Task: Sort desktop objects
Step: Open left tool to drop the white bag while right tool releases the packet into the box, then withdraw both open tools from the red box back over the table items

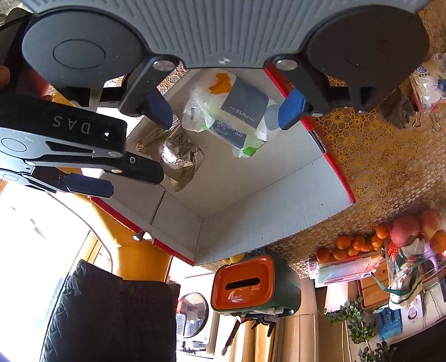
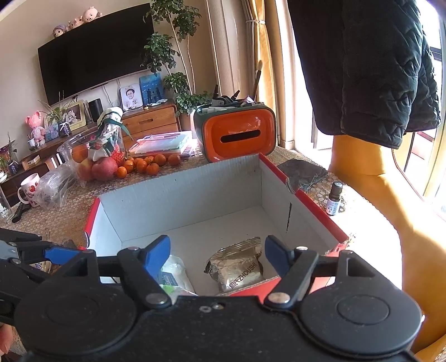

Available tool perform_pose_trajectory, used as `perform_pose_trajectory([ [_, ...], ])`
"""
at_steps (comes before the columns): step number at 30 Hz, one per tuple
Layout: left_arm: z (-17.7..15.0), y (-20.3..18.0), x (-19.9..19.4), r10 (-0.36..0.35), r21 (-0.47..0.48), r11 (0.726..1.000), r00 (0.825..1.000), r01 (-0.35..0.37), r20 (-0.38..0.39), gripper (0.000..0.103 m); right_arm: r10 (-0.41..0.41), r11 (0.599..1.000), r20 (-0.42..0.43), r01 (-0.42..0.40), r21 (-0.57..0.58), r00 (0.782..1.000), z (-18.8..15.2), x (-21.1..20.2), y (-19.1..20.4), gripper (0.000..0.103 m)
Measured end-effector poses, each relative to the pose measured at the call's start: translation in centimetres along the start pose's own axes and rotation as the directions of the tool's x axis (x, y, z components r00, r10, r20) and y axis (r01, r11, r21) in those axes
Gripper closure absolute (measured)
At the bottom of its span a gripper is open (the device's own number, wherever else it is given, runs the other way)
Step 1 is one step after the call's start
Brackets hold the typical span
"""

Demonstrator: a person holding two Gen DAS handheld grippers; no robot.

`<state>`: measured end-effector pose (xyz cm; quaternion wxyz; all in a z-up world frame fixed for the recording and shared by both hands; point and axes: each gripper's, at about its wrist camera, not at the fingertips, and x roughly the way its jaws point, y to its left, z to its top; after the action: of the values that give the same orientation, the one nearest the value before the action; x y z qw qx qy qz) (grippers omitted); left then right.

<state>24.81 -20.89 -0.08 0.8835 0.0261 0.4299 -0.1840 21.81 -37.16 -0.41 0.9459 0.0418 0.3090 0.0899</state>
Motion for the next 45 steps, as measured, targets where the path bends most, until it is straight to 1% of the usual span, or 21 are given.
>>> perform_pose_trajectory([
  [4, -0.6, 0.0, -1.5, -0.007, 0.006, 1.0, 1.0, 0.007, 0.019, 0.019, 0.007, 1.0, -0.005, -0.007, -0.006, 1.0, 0.0, -0.8, 0.6, 0.024],
  [6, -1.0, 0.1, -2.2, -0.017, -0.001, 1.0, 0.999, 0.017, 0.026, 0.017, 0.008, 1.0, -0.003, -0.008, -0.011, 1.0, 0.0, -1.3, 1.0, 0.024],
  [11, -1.7, 0.6, -4.1, -0.032, -0.015, 0.999, 0.998, 0.032, 0.05, 0.017, 0.011, 1.0, -0.001, -0.011, -0.02, 1.0, 0.0, -2.5, 1.8, 0.023],
  [14, -2.3, 1.2, -5.1, -0.028, -0.023, 0.999, 0.998, 0.029, 0.064, 0.017, 0.018, 0.999, 0.002, -0.018, -0.031, 1.0, 0.0, -3.3, 2.5, 0.021],
  [20, -3.8, 2.6, -7.3, -0.023, -0.043, 0.999, 0.995, 0.027, 0.094, 0.005, 0.043, 0.998, 0.004, -0.043, -0.052, 0.999, -0.3, -4.8, 4.2, 0.016],
  [23, -4.6, 3.4, -8.6, -0.022, -0.047, 0.999, 0.993, 0.027, 0.112, 0.004, 0.053, 0.997, 0.006, -0.053, -0.059, 0.999, -0.4, -5.4, 5.0, 0.014],
  [24, -4.9, 3.7, -9.1, -0.021, -0.047, 0.999, 0.993, 0.027, 0.119, 0.002, 0.061, 0.996, 0.011, -0.06, -0.058, 0.998, -0.4, -5.6, 5.2, 0.011],
  [27, -6.1, 4.6, -10.5, -0.015, -0.049, 0.999, 0.989, 0.022, 0.146, 0.001, 0.093, 0.995, 0.037, -0.091, -0.047, 0.995, -0.6, -6.6, 5.9, 0.002],
  [28, -6.5, 5.0, -10.9, -0.009, -0.053, 0.998, 0.988, 0.017, 0.153, 0.0, 0.1, 0.994, 0.043, -0.098, -0.047, 0.994, -0.6, -6.9, 6.2, 0.001],
  [35, -9.5, 8.1, -13.3, 0.021, -0.119, 0.993, 0.985, 0.0, 0.169, 0.0, 0.116, 0.992, 0.053, -0.113, -0.063, 0.992, -1.2, -8.1, 8.9, 0.001],
  [39, -10.9, 9.4, -14.8, 0.043, -0.134, 0.991, 0.983, -0.019, 0.181, 0.0, 0.129, 0.989, 0.049, -0.125, -0.085, 0.99, -2.0, -8.6, 10.8, 0.001],
  [45, -12.9, 11.2, -17.0, 0.088, -0.154, 0.986, 0.973, -0.056, 0.213, 0.0, 0.151, 0.982, 0.036, -0.146, -0.118, 0.988, -3.1, -8.8, 13.8, 0.001],
])
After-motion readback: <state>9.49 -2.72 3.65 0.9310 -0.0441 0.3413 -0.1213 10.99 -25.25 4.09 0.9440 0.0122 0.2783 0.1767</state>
